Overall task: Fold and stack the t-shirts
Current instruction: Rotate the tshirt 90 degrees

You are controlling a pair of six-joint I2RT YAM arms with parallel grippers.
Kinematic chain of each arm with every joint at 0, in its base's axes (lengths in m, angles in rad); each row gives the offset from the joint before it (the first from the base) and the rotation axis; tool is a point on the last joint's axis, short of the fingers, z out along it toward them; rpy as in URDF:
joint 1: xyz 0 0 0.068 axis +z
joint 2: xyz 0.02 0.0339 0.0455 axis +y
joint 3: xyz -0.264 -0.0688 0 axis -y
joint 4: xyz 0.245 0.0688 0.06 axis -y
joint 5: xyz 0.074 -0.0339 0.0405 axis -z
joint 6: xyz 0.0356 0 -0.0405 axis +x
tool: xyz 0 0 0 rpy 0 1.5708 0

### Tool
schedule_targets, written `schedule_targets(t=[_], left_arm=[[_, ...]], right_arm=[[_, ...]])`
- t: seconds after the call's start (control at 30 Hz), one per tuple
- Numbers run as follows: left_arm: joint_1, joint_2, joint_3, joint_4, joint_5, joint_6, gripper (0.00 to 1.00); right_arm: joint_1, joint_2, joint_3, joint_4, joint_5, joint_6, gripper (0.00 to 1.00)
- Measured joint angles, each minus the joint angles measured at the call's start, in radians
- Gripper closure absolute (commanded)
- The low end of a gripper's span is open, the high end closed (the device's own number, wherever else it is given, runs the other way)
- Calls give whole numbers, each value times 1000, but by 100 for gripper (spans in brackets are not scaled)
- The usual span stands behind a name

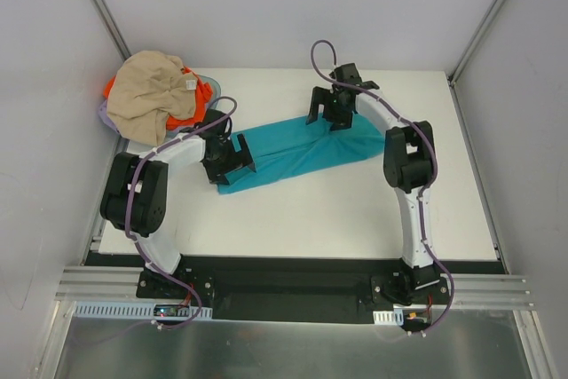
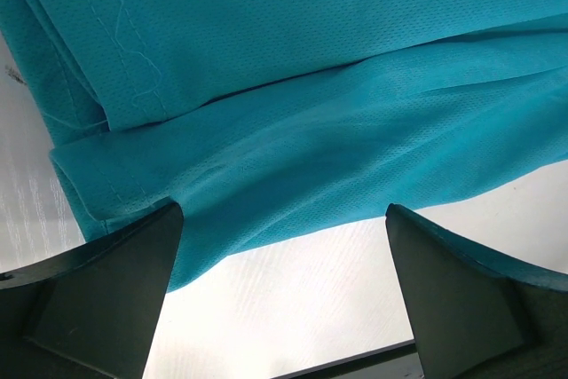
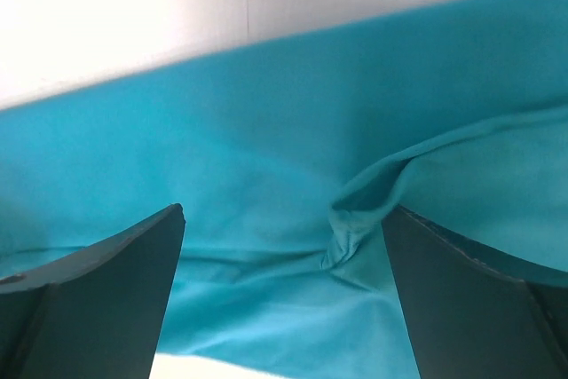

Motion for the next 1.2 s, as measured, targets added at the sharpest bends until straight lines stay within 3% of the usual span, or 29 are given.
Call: schedule_targets(t=[0.33,0.73,0.97,1.2], left_arm=[[0,-35,-62,34,0,0,1],[-56,-157,-208,86,6,-32,1],[-105,-212,-269,88,9,-76,1],[-166,-262,-332,104,48,-126,1]], right_arm=[[-1,40,17,51,-20,10,3],[-76,-194,-241,39,7,7,3],[-163,-223,-359,31,25,8,3],[-218,-146,-269,-2,36,7,3]])
